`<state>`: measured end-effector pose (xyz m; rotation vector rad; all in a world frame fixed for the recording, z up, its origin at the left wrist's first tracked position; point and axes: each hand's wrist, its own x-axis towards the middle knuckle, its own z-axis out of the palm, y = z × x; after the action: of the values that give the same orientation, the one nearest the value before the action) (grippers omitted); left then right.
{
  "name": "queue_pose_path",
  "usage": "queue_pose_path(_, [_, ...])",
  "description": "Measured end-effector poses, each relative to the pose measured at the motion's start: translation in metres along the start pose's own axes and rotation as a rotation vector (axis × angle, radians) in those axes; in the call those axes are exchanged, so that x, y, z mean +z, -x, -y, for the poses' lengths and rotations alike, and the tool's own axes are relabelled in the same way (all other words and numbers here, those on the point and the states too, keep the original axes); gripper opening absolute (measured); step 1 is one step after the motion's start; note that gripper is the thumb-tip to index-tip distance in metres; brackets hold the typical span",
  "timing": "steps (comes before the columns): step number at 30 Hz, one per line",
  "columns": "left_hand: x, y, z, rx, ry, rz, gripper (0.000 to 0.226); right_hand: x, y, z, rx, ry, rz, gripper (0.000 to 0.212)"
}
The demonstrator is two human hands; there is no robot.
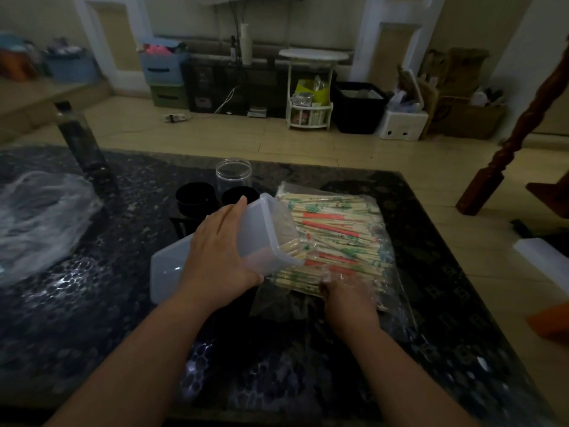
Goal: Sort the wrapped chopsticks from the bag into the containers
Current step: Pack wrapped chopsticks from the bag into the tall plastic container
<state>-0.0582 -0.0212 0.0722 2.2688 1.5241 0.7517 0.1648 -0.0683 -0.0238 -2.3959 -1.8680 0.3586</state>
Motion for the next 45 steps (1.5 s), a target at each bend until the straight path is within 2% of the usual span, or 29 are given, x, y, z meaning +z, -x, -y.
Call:
queue_pose_path(2, [0.000,0.000,0.000,0.001,0.000,-0.002,0.129,-0.001,0.000,0.001,-0.019,0.011,-0.009,0.050])
queue_pose_path(5, [0.001,0.000,0.000,0.001,0.000,0.001,0.129,-0.001,0.001,0.001,-0.007,-0.032,0.037,0.037])
queue_pose_path(8, [0.000,0.000,0.000,-0.001,-0.004,0.002,0.129,0.000,0.002,0.001,-0.008,-0.040,0.084,0.040])
queue_pose_path(12, [0.000,0.001,-0.001,0.004,0.001,0.007,0.128,0.002,0.001,0.004,-0.026,-0.017,0.075,0.032])
queue_pose_path(18, [0.001,0.000,0.001,0.002,-0.005,0.014,0.128,0.003,0.003,0.006,-0.062,-0.001,0.048,0.038])
queue_pose_path(22, [0.002,-0.001,0.001,-0.003,-0.020,0.006,0.129,0.001,0.003,0.010,-0.065,0.047,0.046,0.031])
queue_pose_path(26, [0.002,-0.001,0.001,0.003,-0.021,0.016,0.129,0.004,0.006,0.008,-0.021,0.115,0.088,0.038])
queue_pose_path(30, [0.002,0.000,0.002,0.006,-0.015,0.008,0.129,-0.007,0.013,0.012,-0.068,0.188,0.063,0.053])
queue_pose_path(32, [0.003,-0.001,0.002,0.005,-0.020,0.003,0.130,-0.019,0.017,0.017,-0.106,0.178,0.040,0.053])
queue_pose_path(35, [0.003,-0.003,0.002,-0.008,-0.029,0.004,0.132,-0.030,0.023,0.025,-0.156,0.148,0.030,0.050])
queue_pose_path(41, [0.002,-0.003,0.002,-0.021,-0.022,0.003,0.132,-0.038,0.027,0.027,-0.140,0.082,0.047,0.028])
queue_pose_path(43, [0.001,-0.004,0.002,-0.030,-0.014,-0.002,0.133,-0.046,0.028,0.027,-0.140,0.106,0.040,0.037])
queue_pose_path(45, [0.001,-0.004,0.003,-0.033,-0.002,-0.014,0.131,-0.055,0.031,0.027,-0.185,0.138,-0.043,0.046])
